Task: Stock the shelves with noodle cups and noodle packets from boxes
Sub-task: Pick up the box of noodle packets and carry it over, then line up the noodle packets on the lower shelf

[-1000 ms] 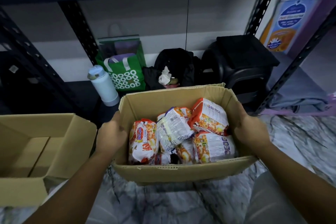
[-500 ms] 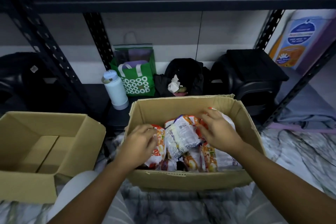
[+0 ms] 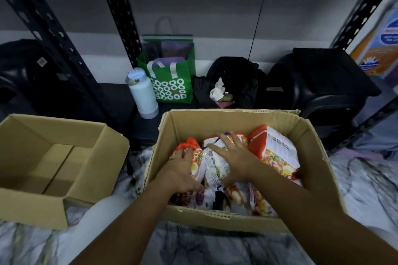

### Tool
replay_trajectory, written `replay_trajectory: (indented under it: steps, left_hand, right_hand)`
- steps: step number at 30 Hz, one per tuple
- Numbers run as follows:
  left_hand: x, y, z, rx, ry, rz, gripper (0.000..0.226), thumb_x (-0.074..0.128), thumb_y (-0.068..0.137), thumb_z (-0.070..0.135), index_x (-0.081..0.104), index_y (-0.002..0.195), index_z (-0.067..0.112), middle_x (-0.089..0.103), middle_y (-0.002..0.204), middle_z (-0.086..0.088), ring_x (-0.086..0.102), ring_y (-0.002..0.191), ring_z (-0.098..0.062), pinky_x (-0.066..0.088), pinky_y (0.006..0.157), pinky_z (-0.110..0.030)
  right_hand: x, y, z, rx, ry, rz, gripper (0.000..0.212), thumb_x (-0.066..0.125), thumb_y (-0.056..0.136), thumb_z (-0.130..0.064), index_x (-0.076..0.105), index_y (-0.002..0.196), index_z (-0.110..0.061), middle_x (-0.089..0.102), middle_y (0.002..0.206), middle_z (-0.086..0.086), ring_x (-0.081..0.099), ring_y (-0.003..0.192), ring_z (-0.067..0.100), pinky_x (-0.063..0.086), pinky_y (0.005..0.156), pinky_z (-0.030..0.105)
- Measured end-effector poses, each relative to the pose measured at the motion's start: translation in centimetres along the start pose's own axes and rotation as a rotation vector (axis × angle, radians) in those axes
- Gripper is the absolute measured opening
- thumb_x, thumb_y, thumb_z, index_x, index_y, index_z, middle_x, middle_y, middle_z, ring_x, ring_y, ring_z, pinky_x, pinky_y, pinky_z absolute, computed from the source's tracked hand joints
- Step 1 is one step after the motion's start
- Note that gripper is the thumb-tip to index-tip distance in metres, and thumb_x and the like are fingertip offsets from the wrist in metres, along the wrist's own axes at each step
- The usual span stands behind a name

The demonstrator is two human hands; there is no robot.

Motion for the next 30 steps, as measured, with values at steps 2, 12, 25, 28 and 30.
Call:
replay_trajectory:
  steps: [2, 12, 25, 28, 30]
  left_hand:
    - [0.0, 0.4, -0.2, -0.009, -0.020, 0.008, 0.137, 0.086, 0.068, 0.058, -0.004, 0.165, 0.025, -0.004, 0.172, -0.007, 0.023, 0.154, -0.033, 0.033, 0.121, -0.040]
    - [-0.4, 0.5, -0.9, -0.049, -0.188, 0.176, 0.104, 0.083, 0.076, 0.042, 0.022, 0.160, 0.033, 0.029, 0.161, -0.005, 0.053, 0.130, -0.033, 0.048, 0.105, -0.040]
    - [-1.5, -1.9, -0.3, -0.043, -0.546, 0.262, 0.073, 0.074, 0.088, 0.047, 0.046, 0.153, 0.031, 0.039, 0.158, 0.001, 0.046, 0.138, -0.021, 0.038, 0.114, -0.032]
    - [-1.8, -2.5, -0.2, -0.032, -0.605, 0.234, 0.061, 0.063, 0.098, 0.050, 0.049, 0.153, 0.027, 0.041, 0.161, 0.003, 0.043, 0.143, -0.017, 0.034, 0.116, -0.030]
    - [-2.0, -2.9, -0.3, -0.011, -0.541, 0.196, 0.050, 0.052, 0.106, 0.041, 0.048, 0.153, 0.026, 0.041, 0.162, 0.001, 0.041, 0.145, -0.017, 0.030, 0.120, -0.032]
  right_hand:
    - [0.6, -0.1, -0.1, 0.003, -0.044, 0.031, 0.135, 0.088, 0.065, -0.060, -0.007, 0.160, -0.045, -0.020, 0.168, 0.003, -0.019, 0.153, 0.042, 0.018, 0.122, 0.064]
    - [-0.1, -0.4, 0.0, 0.050, -0.035, 0.078, 0.126, 0.083, 0.066, -0.065, 0.001, 0.160, -0.045, 0.015, 0.165, 0.010, 0.021, 0.145, 0.044, 0.038, 0.115, 0.051]
    - [-2.3, -5.1, 3.0, 0.288, 0.572, 0.136, 0.068, 0.061, 0.095, -0.059, 0.052, 0.149, -0.018, 0.050, 0.153, 0.005, 0.046, 0.141, 0.023, 0.037, 0.115, 0.031]
    - [-2.4, -5.3, 1.3, 0.202, 0.269, 0.369, 0.050, 0.058, 0.101, -0.037, 0.046, 0.149, -0.028, 0.050, 0.143, 0.006, 0.046, 0.131, 0.030, 0.043, 0.107, 0.043]
    - [-2.4, -5.4, -1.0, 0.077, 0.036, 0.412, 0.060, 0.059, 0.092, -0.012, 0.046, 0.147, -0.033, 0.050, 0.146, 0.002, 0.048, 0.128, 0.030, 0.041, 0.104, 0.046]
Point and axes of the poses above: each hand's wrist, its own y-axis towards the middle knuckle, its own x-axis out of the palm, z = x × y, the point moved 3 cm from there along y, towards the middle knuckle
